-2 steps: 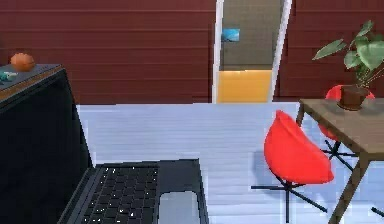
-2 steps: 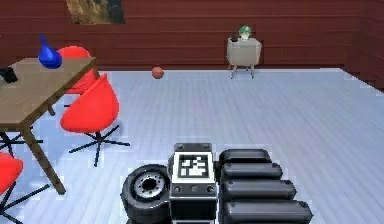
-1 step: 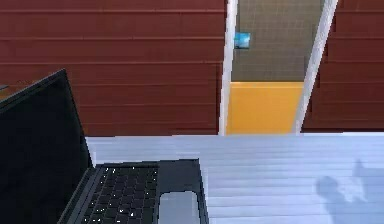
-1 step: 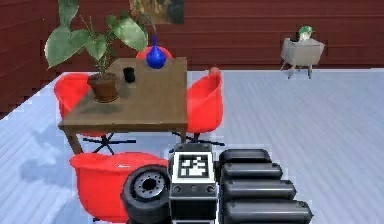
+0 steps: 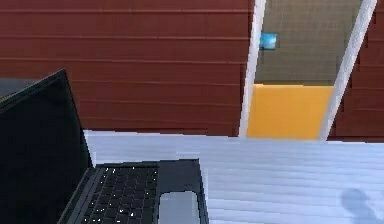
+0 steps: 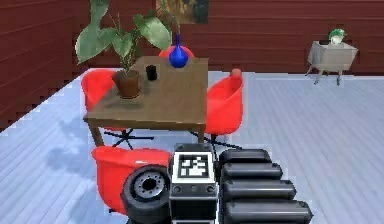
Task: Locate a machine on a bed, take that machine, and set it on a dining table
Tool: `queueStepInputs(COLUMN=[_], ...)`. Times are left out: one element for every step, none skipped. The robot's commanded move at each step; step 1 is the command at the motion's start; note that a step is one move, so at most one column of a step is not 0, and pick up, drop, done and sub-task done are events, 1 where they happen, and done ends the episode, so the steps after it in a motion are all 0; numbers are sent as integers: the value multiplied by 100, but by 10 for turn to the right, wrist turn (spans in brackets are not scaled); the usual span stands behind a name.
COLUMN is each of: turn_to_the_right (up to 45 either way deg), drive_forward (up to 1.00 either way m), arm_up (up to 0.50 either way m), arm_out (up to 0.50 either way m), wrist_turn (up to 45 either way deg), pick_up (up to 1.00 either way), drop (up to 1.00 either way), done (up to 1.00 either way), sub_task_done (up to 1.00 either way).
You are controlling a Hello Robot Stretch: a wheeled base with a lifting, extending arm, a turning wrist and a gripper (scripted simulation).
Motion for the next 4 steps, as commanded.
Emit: queueStepInputs(turn_to_the_right=[0, 450, 150, 0], drive_forward=[65, 0, 0, 100], arm_up=[0, 0, 0, 0], arm_out=[0, 0, 0, 0], wrist_turn=[0, 0, 0, 0], pick_up=[0, 0, 0, 0], drop=[0, 0, 0, 0], done=[0, 0, 0, 0], sub_task_done=[0, 0, 0, 0])
